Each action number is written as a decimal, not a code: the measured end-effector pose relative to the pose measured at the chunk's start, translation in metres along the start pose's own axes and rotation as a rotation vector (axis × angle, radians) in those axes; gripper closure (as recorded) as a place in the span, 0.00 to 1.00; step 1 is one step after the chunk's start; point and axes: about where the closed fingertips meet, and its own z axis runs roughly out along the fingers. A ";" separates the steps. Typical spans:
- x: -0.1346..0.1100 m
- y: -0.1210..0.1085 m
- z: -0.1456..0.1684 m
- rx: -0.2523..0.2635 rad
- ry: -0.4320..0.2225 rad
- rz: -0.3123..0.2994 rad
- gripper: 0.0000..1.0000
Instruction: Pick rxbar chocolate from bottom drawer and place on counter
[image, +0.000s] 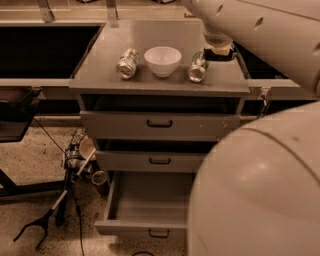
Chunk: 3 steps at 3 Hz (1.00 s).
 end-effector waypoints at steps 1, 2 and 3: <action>0.013 -0.009 0.008 -0.010 0.023 0.050 1.00; 0.022 -0.013 0.019 -0.031 0.043 0.081 1.00; 0.026 -0.013 0.034 -0.062 0.066 0.098 1.00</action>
Offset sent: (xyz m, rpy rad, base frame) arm 0.0218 -0.0449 -0.0082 0.0532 0.0284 -0.1346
